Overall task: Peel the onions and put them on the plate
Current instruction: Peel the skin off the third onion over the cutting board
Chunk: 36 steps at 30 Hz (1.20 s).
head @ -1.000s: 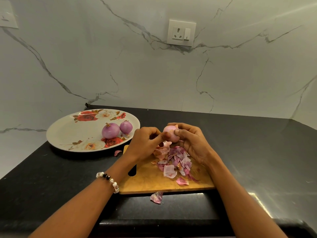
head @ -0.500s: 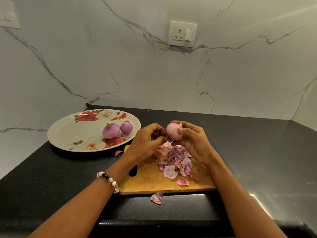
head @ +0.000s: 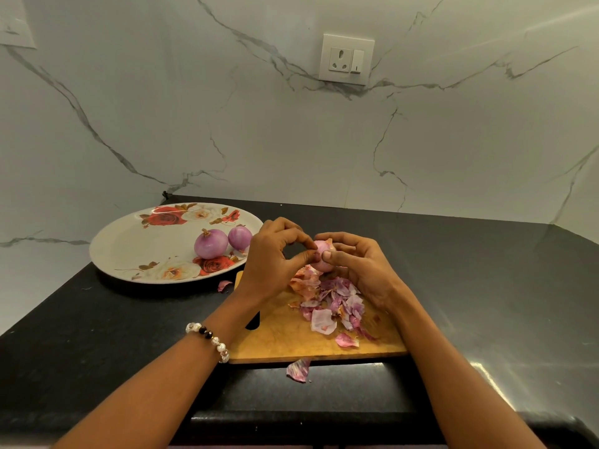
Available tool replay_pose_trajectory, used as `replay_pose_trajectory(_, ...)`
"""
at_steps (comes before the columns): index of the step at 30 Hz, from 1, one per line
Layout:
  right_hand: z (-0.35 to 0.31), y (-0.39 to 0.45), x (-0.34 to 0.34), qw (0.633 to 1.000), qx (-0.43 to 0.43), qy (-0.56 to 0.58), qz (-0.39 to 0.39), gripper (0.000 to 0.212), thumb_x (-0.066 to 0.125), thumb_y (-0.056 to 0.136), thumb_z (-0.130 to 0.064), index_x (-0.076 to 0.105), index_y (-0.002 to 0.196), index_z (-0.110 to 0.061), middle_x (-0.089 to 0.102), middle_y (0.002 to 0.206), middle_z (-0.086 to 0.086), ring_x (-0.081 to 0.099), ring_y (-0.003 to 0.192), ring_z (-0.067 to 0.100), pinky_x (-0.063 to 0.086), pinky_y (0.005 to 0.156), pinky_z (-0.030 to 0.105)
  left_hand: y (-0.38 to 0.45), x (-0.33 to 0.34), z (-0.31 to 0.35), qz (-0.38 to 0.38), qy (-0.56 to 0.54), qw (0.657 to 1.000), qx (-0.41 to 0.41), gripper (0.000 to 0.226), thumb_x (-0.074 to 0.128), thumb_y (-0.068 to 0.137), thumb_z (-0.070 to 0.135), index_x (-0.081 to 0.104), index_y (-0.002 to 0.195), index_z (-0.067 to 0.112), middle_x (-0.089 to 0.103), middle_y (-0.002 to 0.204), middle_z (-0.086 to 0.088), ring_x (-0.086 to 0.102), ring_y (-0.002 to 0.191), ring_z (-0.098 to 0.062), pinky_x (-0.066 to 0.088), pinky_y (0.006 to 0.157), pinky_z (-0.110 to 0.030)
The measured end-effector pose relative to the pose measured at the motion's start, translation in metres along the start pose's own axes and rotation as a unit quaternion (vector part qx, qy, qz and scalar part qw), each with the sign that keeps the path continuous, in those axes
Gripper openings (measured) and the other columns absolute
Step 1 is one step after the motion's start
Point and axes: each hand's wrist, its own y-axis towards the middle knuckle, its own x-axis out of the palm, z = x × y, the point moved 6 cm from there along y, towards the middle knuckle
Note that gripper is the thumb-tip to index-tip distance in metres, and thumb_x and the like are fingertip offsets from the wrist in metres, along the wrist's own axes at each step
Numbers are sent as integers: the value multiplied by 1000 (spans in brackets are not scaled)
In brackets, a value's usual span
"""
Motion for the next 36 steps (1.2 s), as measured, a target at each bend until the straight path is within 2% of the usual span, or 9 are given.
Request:
replay_pose_trajectory(4, 0, -1, -2, 1000, -5, -16, 9, 41, 74, 79, -20, 67, 118, -9, 72, 107, 19, 71, 99, 37, 57, 90, 51, -2, 4, 1, -3, 44, 998, 33, 13, 75, 79, 19, 72, 89, 11, 61, 94, -4, 50, 90, -14, 37, 69, -14)
replay_pose_trajectory(8, -1, -2, -1, 1000, -5, -25, 15, 41, 73, 78, -18, 67, 118, -9, 73, 105, 18, 71, 98, 35, 58, 88, 49, -4, 11, 0, -24, 89, 995, 47, 18, 61, 83, 23, 68, 91, 8, 56, 103, -8, 44, 97, -14, 34, 75, -12)
replay_pose_trajectory(14, -1, -2, 0, 1000, -8, -17, 24, 41, 74, 78, -16, 67, 118, -8, 73, 105, 16, 72, 97, 33, 61, 83, 42, -5, 18, 1, -70, 123, 989, 48, 26, 45, 88, 25, 62, 97, 7, 50, 117, -9, 42, 107, -21, 46, 83, -30)
replay_pose_trajectory(20, -1, 1, -1, 999, -12, 43, 27, 39, 73, 76, -12, 68, 114, -5, 72, 108, 18, 71, 96, 36, 62, 73, 39, -2, 16, -2, -74, 69, 995, 7, 18, 43, 83, 16, 57, 93, 9, 48, 115, -7, 37, 102, -15, 41, 80, -23)
replay_pose_trajectory(25, 0, 3, -6, 997, -17, 69, 39, 35, 68, 79, -14, 68, 112, -5, 69, 110, 17, 70, 95, 36, 62, 70, 36, 0, 8, 0, -57, -1, 998, -21, 17, 39, 78, 8, 49, 88, 16, 50, 101, -2, 42, 92, -15, 38, 71, -17)
replay_pose_trajectory(29, 1, 4, -8, 996, -16, 78, 44, 32, 66, 80, -14, 69, 111, -5, 69, 110, 14, 69, 98, 41, 63, 72, 36, 1, -1, -4, -26, -79, 995, -61, 13, 45, 92, 6, 53, 93, 16, 61, 90, -1, 57, 87, -18, 51, 73, -25)
replay_pose_trajectory(32, 1, 4, -9, 995, -12, 81, 48, 32, 66, 80, -14, 69, 110, -6, 67, 112, 16, 69, 97, 42, 63, 74, 37, 2, -3, -8, -18, -111, 990, -88, 18, 51, 93, 3, 52, 95, 21, 64, 86, 6, 62, 84, -14, 54, 72, -19)
replay_pose_trajectory(36, -1, 3, -9, 994, -16, 98, 50, 31, 65, 79, -14, 68, 109, -6, 69, 108, 13, 71, 91, 35, 62, 71, 34, 2, -5, -7, -4, -128, 987, -95, 20, 62, 88, 7, 56, 99, 23, 66, 91, 8, 63, 85, -7, 53, 69, -16)
